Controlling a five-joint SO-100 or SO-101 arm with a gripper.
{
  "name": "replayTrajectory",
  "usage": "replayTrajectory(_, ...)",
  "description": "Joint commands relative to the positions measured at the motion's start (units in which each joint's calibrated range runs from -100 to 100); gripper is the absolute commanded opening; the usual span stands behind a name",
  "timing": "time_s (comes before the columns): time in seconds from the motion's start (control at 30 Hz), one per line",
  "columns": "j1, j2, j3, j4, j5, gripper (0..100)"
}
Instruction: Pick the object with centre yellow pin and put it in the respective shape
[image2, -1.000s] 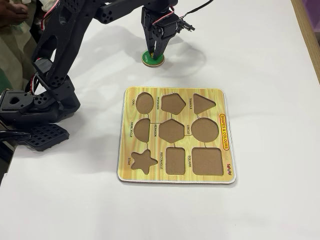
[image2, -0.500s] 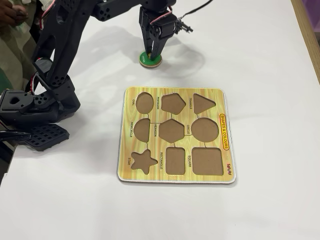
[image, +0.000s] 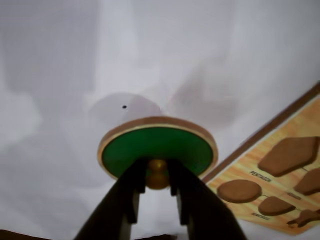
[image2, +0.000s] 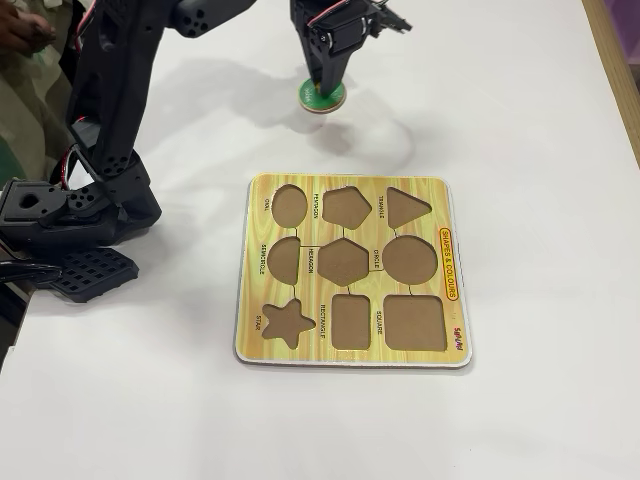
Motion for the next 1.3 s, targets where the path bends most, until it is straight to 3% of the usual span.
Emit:
replayTrajectory(0.0,5.2,-6.5,-0.4,0.0,-0.1,2)
replayTrajectory(0.5,23.0,-11.4,-1.4,0.0,-0.1,2)
replayTrajectory(1.27,36.5,-9.6,-4.0,0.3,0.3,1)
